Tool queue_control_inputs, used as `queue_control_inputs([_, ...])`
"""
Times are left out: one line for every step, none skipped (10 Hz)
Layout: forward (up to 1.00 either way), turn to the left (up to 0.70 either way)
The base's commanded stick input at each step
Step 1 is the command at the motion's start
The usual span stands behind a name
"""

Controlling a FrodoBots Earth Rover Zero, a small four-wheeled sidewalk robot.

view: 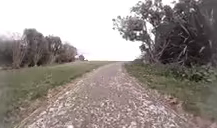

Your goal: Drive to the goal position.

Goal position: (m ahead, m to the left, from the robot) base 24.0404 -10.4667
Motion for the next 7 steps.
queue_control_inputs([0.85,0.00])
queue_control_inputs([0.85,0.00])
queue_control_inputs([0.85,0.00])
queue_control_inputs([0.85,0.00])
queue_control_inputs([0.85,0.00])
queue_control_inputs([0.85,0.00])
queue_control_inputs([0.85,0.00])
